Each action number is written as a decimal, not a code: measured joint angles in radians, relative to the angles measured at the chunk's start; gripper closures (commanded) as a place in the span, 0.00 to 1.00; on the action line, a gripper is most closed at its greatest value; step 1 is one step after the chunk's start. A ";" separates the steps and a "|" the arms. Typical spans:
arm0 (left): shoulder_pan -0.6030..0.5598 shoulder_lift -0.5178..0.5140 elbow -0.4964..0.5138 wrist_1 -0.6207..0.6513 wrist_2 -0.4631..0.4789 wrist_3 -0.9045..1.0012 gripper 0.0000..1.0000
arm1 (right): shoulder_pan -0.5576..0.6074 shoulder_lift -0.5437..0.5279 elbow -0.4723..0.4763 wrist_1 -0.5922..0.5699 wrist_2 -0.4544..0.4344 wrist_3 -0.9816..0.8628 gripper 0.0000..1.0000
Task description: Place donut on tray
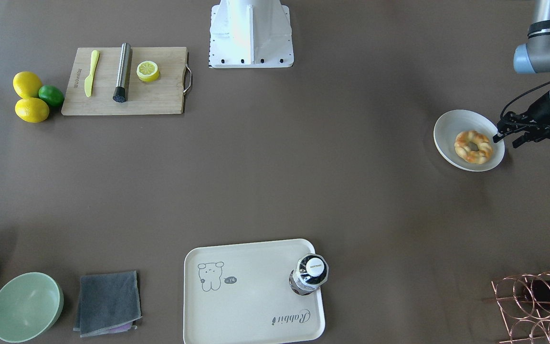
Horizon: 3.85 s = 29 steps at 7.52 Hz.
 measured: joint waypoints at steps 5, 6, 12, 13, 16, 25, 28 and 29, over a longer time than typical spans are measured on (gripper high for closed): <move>0.020 -0.021 0.002 -0.033 -0.010 -0.058 1.00 | 0.000 0.001 0.004 0.000 0.024 0.000 0.00; 0.019 -0.033 0.003 -0.030 -0.054 -0.080 1.00 | 0.000 0.001 0.004 0.000 0.035 0.001 0.01; -0.124 -0.200 -0.095 0.224 -0.374 -0.149 1.00 | -0.053 0.130 0.075 -0.008 0.099 0.090 0.00; -0.124 -0.255 -0.110 0.256 -0.378 -0.203 1.00 | -0.115 0.185 0.102 -0.002 0.114 0.194 0.00; -0.066 -0.394 -0.139 0.272 -0.315 -0.392 1.00 | -0.270 0.316 0.181 0.002 0.090 0.470 0.00; 0.374 -0.646 -0.485 0.684 0.207 -0.869 1.00 | -0.627 0.528 0.217 0.002 -0.153 0.896 0.00; 0.459 -0.766 -0.540 0.912 0.325 -0.908 1.00 | -0.647 0.525 0.216 0.002 -0.153 0.898 0.00; 0.464 -0.780 -0.537 0.927 0.332 -0.913 1.00 | -0.656 0.526 0.216 0.003 -0.154 0.899 0.01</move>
